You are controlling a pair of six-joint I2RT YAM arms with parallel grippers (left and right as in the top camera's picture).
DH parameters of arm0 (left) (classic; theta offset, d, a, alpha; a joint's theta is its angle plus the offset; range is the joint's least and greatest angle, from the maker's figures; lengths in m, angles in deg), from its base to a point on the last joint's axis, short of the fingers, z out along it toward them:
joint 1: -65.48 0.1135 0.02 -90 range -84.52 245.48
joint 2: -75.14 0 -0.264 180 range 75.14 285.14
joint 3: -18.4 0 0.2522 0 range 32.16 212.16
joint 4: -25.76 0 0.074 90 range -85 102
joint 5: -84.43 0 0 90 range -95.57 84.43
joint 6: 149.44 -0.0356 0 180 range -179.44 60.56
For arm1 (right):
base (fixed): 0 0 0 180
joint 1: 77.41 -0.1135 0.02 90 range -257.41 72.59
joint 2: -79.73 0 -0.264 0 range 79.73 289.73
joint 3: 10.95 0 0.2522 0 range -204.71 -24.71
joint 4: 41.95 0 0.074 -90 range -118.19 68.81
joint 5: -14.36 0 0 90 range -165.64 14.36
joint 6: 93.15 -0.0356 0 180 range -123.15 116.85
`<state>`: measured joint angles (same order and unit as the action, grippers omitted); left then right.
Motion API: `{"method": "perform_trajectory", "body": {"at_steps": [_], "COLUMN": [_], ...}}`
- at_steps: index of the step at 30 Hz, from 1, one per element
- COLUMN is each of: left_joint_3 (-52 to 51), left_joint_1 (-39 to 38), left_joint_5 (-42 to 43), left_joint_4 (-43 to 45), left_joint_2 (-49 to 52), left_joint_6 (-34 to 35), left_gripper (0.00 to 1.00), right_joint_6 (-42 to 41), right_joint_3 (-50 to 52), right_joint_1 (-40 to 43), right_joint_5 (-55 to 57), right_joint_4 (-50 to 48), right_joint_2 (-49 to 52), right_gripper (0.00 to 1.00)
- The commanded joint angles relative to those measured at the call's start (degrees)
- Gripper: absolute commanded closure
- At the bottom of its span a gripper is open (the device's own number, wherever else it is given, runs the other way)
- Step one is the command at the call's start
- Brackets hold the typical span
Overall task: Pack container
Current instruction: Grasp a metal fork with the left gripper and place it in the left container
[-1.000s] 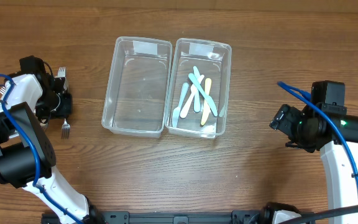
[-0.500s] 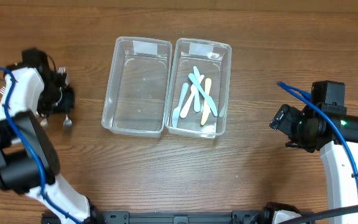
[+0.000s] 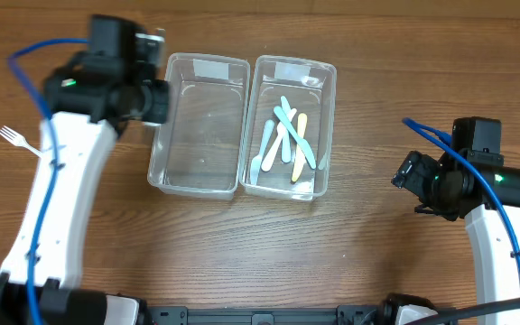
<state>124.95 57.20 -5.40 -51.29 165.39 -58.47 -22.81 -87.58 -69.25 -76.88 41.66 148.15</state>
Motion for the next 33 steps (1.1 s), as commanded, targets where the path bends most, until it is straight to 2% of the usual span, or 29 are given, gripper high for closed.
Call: {"method": "perform_trajectory", "body": {"at_steps": [1, 6, 9, 11, 13, 15, 17, 18, 22, 24, 26, 28, 33], "left_joint_3": [-0.2, -0.2, -0.2, -0.2, -0.2, 0.3, 2.0, 3.4, 11.6, 14.9, 16.8, 17.2, 16.5], "left_joint_1": [-5.5, -8.8, -9.4, -9.4, -9.4, -9.4, -9.4, -9.4, -8.5, -7.1, -5.0, -0.4, 9.5], "left_joint_5": [-0.6, -0.5, -0.6, -0.5, -0.6, -0.6, -0.8, -1.5, -8.2, -10.6, -12.5, -13.7, -12.3], "left_joint_4": [2.9, 5.2, 5.3, 5.3, 5.4, 5.5, 4.8, 3.9, -1.0, -2.7, -3.4, -3.4, -4.9], "left_joint_2": [6.5, 15.2, 19.1, 20.5, 21.0, 20.6, 19.9, 19.4, 16.7, 15.0, 13.3, 11.4, 12.1], "left_joint_6": [5.3, 5.7, 5.7, 5.7, 5.6, 5.3, 3.9, 3.4, 3.3, 3.3, 3.3, 3.4, 3.9], "left_gripper": [0.96, 0.95, 0.83, 0.82, 0.78, 0.67, 0.66, 0.62, 0.58, 0.41, 0.38, 0.31, 0.22], "right_joint_6": [0.1, 0.1, 0.1, 0.1, 0.1, 0.1, 0.1, 0.1, 0.1, 0.1, 0.2, 0.2, 0.2], "right_joint_3": [-0.2, -0.2, -0.2, -0.2, -0.2, -0.2, -0.2, -0.2, -0.2, -0.2, -0.2, -0.2, -0.2], "right_joint_1": [-0.3, -0.3, -0.3, -0.3, -0.3, -0.3, -0.3, -0.3, -0.3, -0.3, -0.3, -0.3, -0.3], "right_joint_5": [-0.2, -0.5, -0.5, -0.5, -0.5, -0.4, -0.4, -0.4, -0.4, -0.4, -0.4, -0.4, -0.4], "right_joint_4": [-0.4, -0.3, -0.3, -0.3, -0.3, -0.3, -0.3, -0.3, -0.3, -0.3, -0.4, -0.4, -0.4], "right_joint_2": [-0.1, -0.1, -0.1, -0.1, -0.1, -0.1, -0.1, -0.1, -0.1, -0.1, -0.1, -0.1, -0.1], "right_gripper": [0.18, 0.18, 0.18, 0.18, 0.18, 0.18, 0.18, 0.18, 0.18, 0.18, 0.18, 0.18, 0.18]}}
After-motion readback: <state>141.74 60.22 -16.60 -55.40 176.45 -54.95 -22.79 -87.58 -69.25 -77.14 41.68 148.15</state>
